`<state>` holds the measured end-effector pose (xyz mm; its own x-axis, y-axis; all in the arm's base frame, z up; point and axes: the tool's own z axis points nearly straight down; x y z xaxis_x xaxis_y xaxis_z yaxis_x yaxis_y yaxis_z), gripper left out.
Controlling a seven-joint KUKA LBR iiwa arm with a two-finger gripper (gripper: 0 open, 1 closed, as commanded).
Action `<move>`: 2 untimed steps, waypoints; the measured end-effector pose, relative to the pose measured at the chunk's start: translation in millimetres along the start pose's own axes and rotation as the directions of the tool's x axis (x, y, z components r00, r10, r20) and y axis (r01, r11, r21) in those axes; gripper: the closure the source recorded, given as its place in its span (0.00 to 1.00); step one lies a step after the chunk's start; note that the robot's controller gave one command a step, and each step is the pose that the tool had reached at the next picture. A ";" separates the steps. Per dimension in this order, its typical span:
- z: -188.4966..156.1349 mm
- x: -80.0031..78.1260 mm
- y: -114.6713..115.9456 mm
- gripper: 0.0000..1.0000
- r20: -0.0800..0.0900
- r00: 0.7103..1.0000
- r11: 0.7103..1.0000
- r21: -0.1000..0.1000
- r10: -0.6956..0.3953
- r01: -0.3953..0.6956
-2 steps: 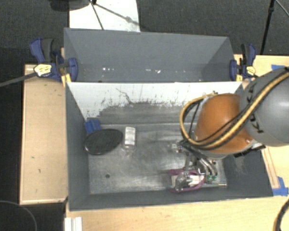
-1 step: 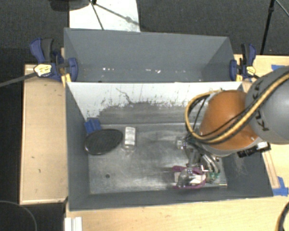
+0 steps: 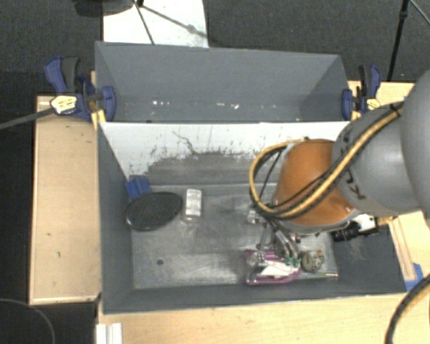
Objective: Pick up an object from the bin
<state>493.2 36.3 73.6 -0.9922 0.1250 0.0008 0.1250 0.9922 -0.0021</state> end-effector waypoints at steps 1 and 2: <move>0.0 -11.0 10.8 0.00 -0.009 0.997 0.997 0.003 0.082 -0.082; -0.7 -9.2 12.4 1.00 -0.018 0.996 0.997 0.001 0.084 -0.084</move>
Offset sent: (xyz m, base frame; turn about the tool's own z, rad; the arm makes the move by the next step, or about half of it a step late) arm 0.0128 0.0115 -0.0036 0.0856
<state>503.8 47.5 74.3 -0.9781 0.2075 0.0186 0.2075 0.9782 -0.0036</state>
